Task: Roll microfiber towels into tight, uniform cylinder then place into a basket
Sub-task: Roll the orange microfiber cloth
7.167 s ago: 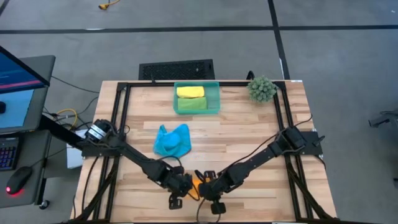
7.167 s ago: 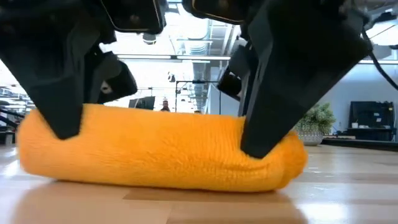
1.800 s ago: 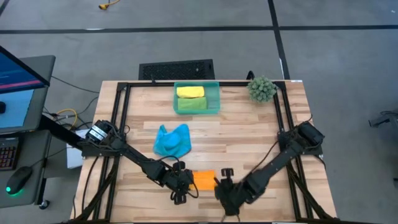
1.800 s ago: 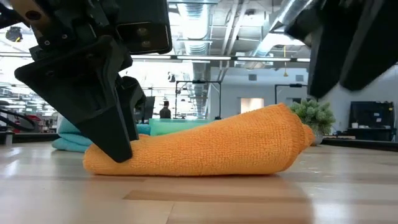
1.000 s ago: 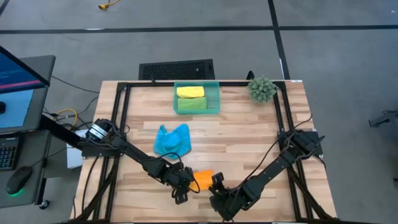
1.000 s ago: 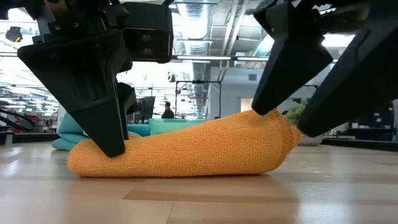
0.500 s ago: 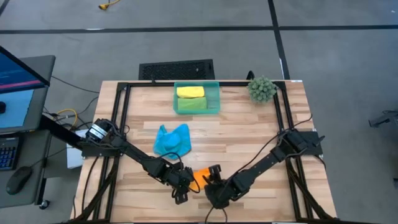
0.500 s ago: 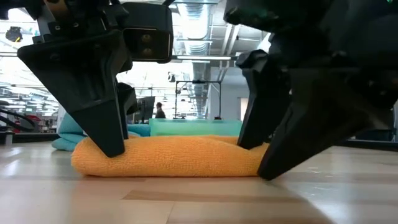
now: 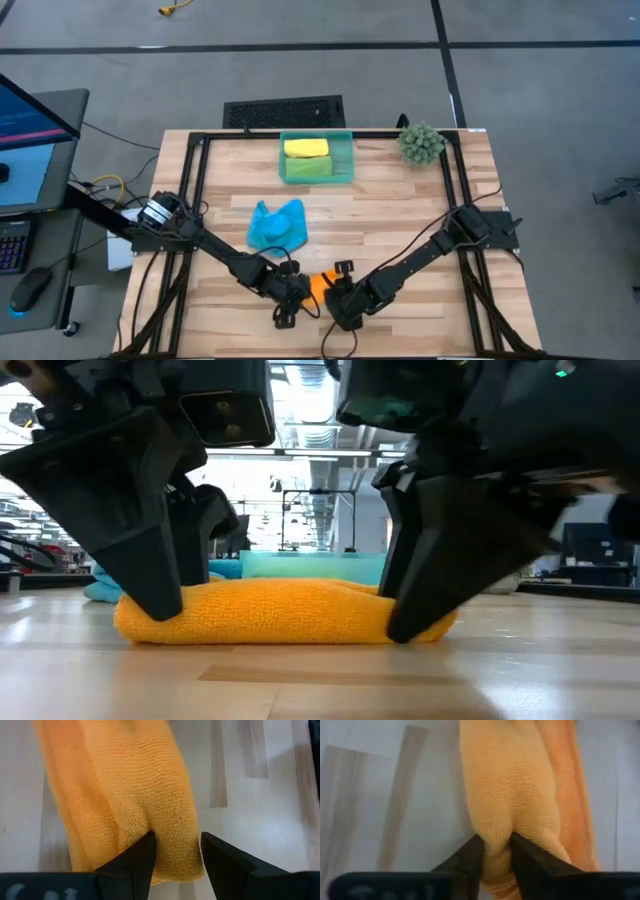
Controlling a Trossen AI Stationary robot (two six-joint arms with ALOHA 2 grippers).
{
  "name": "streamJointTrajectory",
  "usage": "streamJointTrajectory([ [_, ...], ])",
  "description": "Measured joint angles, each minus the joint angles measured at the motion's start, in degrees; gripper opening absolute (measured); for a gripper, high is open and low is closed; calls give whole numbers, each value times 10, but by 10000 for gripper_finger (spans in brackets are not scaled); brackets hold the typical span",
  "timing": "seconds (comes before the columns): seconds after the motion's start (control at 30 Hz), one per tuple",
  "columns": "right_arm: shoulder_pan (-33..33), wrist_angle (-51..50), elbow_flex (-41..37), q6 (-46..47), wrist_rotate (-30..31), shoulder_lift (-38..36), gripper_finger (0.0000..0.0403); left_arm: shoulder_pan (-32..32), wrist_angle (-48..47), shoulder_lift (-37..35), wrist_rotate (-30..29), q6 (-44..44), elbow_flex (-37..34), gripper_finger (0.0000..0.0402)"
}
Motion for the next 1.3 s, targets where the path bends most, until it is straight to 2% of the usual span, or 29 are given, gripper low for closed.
streamJointTrajectory([
  [0.17,-14,3,0,34,-2,0,44,-14,-1,0,-35,48,0,157],
  [0.27,-18,4,-1,39,-21,-3,16,-27,-1,-3,-73,63,0,158],
  [0.5,-19,10,-1,69,-40,-3,31,-73,-19,-22,-179,78,-3,158],
  [0.77,-21,23,-2,70,-45,-3,17,-137,1,-24,-306,185,-3,158],
  [0.9,-24,24,-2,83,-49,-3,26,-142,17,-25,-313,203,-2,158],
  [1.13,-25,24,-2,84,-58,-3,18,-141,21,-24,-313,211,-2,158],
  [1.3,-27,28,-2,84,-63,-3,26,-131,34,9,-310,249,-1,158],
])
